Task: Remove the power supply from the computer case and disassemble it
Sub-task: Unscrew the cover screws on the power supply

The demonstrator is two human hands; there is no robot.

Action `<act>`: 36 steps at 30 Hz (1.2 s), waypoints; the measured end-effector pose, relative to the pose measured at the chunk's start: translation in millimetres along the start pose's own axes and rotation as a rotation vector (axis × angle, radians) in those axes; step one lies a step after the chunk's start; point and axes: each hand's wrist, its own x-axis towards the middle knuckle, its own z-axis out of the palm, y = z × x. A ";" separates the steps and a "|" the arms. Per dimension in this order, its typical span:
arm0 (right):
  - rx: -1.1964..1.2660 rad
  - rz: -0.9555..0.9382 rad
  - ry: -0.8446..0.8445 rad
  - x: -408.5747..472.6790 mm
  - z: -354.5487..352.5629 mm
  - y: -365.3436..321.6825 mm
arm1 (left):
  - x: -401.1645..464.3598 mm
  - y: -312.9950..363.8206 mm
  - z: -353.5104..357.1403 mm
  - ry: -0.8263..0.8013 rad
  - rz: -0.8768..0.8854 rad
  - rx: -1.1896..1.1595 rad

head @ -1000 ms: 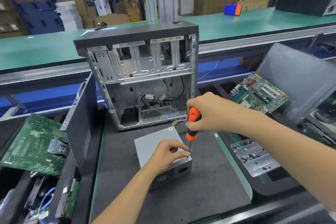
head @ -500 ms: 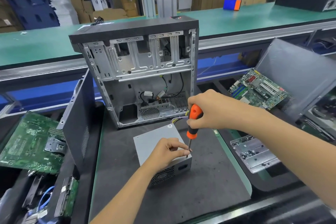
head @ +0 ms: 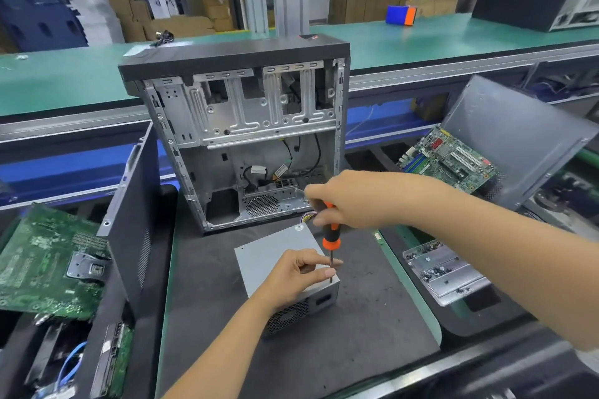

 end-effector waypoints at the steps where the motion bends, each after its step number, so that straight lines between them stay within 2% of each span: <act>1: -0.001 -0.013 -0.037 -0.3 -2.0 1.4 | 0.3 0.8 0.0 -0.004 0.000 -0.007; 7: 0.101 -0.095 -0.235 -11.4 -13.0 2.8 | 0.6 4.8 3.8 -0.007 -0.019 -0.016; 10: 0.155 0.105 -0.140 -12.9 -10.8 5.6 | 1.1 5.9 5.5 0.004 -0.029 0.012; 12: 0.037 0.219 -0.018 -10.8 -5.4 2.1 | 0.8 6.2 6.5 0.010 -0.030 0.026; 14: -0.144 0.173 0.087 -5.1 3.4 4.1 | 0.6 6.2 7.0 0.016 -0.033 0.027; 15: -0.165 0.113 0.085 -3.7 5.2 4.6 | 0.9 7.1 6.7 0.016 -0.036 0.025; 19: -0.037 -0.137 -0.157 -10.4 -7.9 13.2 | 4.2 14.4 9.5 -0.013 -0.021 -0.012; 21: 0.023 -0.202 -0.220 -12.5 -15.7 16.0 | 6.4 14.3 11.7 -0.028 0.001 0.007; 23: 0.055 -0.166 -0.146 -10.1 -17.9 18.0 | 7.1 12.0 12.7 -0.031 0.003 0.006; 25: 0.030 -0.010 -0.032 -7.8 -17.9 15.8 | 7.7 7.6 11.6 -0.017 0.006 -0.013; 27: -0.124 0.112 0.056 -4.6 -12.0 9.5 | 8.2 6.5 11.4 -0.035 0.014 -0.026; 29: -0.301 0.065 0.109 -0.3 -7.0 7.3 | 7.9 7.7 12.2 -0.047 0.022 -0.025; 30: -0.269 0.010 0.080 -1.6 -9.2 6.6 | 7.9 7.5 12.3 -0.044 0.018 -0.020; 33: -0.052 -0.171 -0.183 -8.1 -24.8 13.0 | 8.2 6.9 13.0 -0.056 0.002 -0.003; 34: -0.018 -0.190 -0.211 -8.4 -28.7 15.2 | 8.1 7.2 13.3 -0.058 -0.007 -0.006; 36: -0.015 -0.121 -0.127 -8.3 -29.9 12.8 | 8.4 6.1 14.4 -0.061 -0.015 -0.011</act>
